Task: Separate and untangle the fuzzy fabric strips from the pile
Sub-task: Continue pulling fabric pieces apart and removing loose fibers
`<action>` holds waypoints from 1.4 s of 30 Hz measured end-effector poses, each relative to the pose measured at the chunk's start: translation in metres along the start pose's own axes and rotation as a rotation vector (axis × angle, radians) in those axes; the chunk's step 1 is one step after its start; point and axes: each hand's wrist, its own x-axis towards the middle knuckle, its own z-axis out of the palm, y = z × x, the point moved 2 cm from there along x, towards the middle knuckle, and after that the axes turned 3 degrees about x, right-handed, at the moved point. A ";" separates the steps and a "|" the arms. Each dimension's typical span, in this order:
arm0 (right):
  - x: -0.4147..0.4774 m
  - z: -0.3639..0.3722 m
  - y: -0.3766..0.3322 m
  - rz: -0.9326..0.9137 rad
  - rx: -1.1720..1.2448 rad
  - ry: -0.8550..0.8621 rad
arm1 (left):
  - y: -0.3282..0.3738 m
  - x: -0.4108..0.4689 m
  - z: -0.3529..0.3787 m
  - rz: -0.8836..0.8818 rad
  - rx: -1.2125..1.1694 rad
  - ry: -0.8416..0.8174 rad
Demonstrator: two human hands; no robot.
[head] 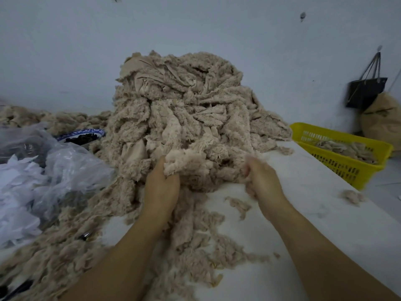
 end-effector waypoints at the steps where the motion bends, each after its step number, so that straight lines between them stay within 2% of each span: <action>1: -0.007 0.008 0.001 -0.030 -0.153 -0.179 | 0.001 -0.001 0.001 -0.010 -0.035 0.000; 3: -0.020 0.025 0.003 -0.165 -0.394 -0.429 | 0.003 -0.003 0.003 -0.004 -0.106 0.007; 4: -0.023 0.031 0.004 -0.239 -0.438 -0.463 | 0.005 -0.004 0.004 0.021 -0.122 0.006; 6: -0.029 0.039 -0.001 -0.304 -0.366 -0.436 | 0.008 -0.004 0.007 0.113 -0.069 -0.017; 9: -0.029 0.043 -0.001 -0.211 -0.162 -0.395 | 0.014 -0.010 0.019 0.338 0.166 -0.180; 11: -0.025 0.043 0.005 -0.073 -0.189 -0.357 | 0.014 -0.014 0.029 0.486 0.354 -0.264; 13: -0.021 0.037 0.009 0.023 -0.200 -0.307 | 0.013 -0.016 0.033 0.520 0.459 -0.317; 16: -0.016 0.027 0.010 0.063 -0.101 -0.253 | 0.008 -0.016 0.032 0.459 0.474 -0.425; 18: -0.016 0.027 0.010 0.096 0.062 -0.321 | 0.007 -0.015 0.032 0.433 0.451 -0.431; 21: -0.012 0.029 0.010 0.121 0.302 -0.463 | 0.011 -0.016 0.033 0.530 0.464 -0.456; 23: -0.013 0.029 0.012 0.116 0.302 -0.517 | 0.012 -0.018 0.031 0.538 0.434 -0.499; 25: -0.014 0.029 0.012 0.123 0.232 -0.546 | 0.015 -0.019 0.028 0.579 0.379 -0.462; 27: -0.007 0.026 0.007 0.097 0.352 -0.425 | 0.018 -0.018 0.023 0.655 0.334 -0.263; 29: 0.004 0.009 -0.005 0.033 0.772 -0.184 | 0.017 -0.012 0.018 0.577 0.314 -0.084; 30: 0.010 -0.001 -0.009 0.013 0.992 -0.075 | 0.013 -0.009 0.016 0.505 0.319 -0.063; 31: 0.014 -0.010 -0.007 0.018 1.110 0.016 | 0.009 -0.007 0.016 0.438 0.356 -0.090; 32: 0.016 -0.016 -0.002 0.056 1.066 0.096 | 0.003 -0.005 0.017 0.376 0.416 -0.143; 33: 0.015 -0.018 0.004 0.089 0.860 0.167 | -0.004 -0.003 0.020 0.324 0.469 -0.195; 35: 0.015 -0.016 0.016 0.027 0.226 0.261 | -0.011 -0.001 0.023 0.241 0.491 -0.233; 37: 0.018 -0.010 0.022 -0.096 -0.251 0.230 | -0.010 -0.001 0.020 0.222 0.453 -0.160; 38: 0.019 -0.007 0.025 -0.090 -0.419 0.166 | -0.009 -0.001 0.019 0.234 0.441 -0.113; 40: 0.018 -0.005 0.026 -0.039 -0.602 0.066 | -0.002 -0.005 0.015 0.331 0.451 -0.039; 42: 0.013 -0.001 0.023 -0.067 -0.535 -0.003 | 0.012 -0.009 0.015 0.538 0.486 -0.022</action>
